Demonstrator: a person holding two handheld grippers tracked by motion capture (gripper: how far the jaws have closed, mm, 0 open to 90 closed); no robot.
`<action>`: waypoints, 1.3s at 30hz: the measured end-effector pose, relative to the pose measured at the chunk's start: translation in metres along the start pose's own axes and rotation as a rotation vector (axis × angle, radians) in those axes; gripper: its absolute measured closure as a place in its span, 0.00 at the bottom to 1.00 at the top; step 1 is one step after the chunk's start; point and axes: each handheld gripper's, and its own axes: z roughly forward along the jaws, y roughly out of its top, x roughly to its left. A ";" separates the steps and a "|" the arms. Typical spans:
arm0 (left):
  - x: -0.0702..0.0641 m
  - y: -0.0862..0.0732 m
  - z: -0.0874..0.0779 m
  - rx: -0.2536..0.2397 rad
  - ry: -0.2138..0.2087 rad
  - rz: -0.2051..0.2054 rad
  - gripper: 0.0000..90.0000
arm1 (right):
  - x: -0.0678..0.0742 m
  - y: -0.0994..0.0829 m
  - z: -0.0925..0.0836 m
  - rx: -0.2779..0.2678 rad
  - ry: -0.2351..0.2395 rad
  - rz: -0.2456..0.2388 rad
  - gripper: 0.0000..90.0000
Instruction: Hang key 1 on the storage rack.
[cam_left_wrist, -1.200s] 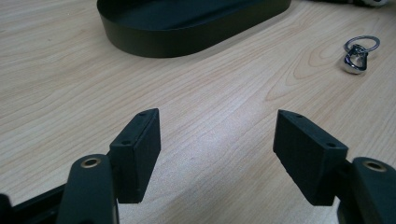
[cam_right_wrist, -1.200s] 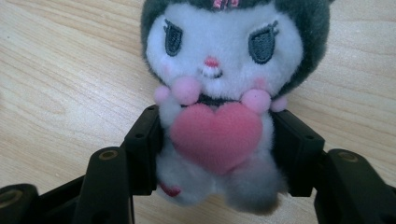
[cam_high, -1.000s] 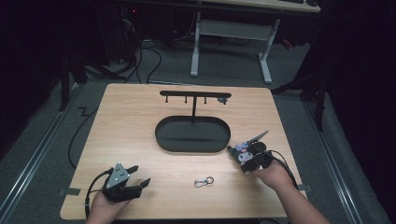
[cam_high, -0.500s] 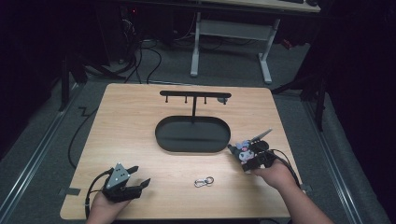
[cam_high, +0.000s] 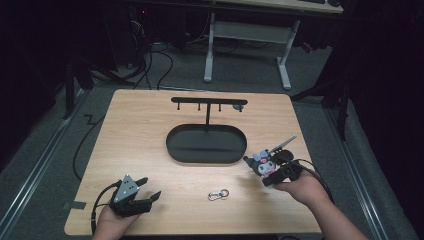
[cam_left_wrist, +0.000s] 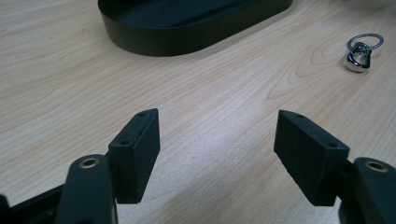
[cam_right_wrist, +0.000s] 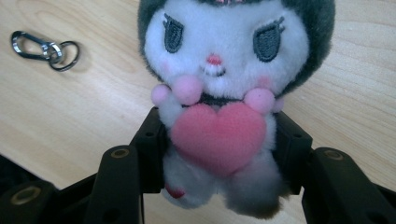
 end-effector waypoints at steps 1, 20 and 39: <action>0.000 0.000 0.000 -0.001 0.000 -0.001 0.35 | 0.000 0.000 0.000 0.000 0.000 0.000 0.55; -0.002 0.000 -0.001 0.000 0.005 0.000 0.34 | 0.018 0.007 -0.010 -0.030 0.042 -0.025 0.54; -0.002 0.000 -0.001 -0.001 0.004 0.001 0.34 | 0.021 0.029 -0.029 -0.032 0.045 -0.031 0.54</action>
